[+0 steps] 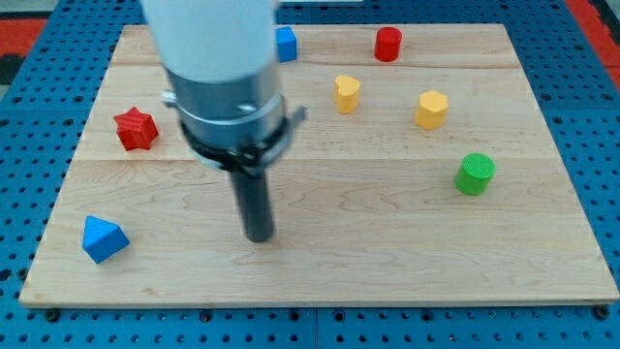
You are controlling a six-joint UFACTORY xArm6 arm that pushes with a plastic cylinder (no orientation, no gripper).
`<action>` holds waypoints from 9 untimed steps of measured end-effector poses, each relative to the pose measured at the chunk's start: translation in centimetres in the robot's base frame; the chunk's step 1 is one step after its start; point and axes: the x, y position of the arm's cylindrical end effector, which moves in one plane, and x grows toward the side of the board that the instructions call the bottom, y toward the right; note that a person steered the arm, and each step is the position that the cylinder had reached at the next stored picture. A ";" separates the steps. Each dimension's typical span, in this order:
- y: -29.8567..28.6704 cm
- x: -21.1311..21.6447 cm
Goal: Place the green circle vertically below the blue cube
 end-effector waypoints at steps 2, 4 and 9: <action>25.3 -1.3; 24.7 -8.2; 2.6 -5.9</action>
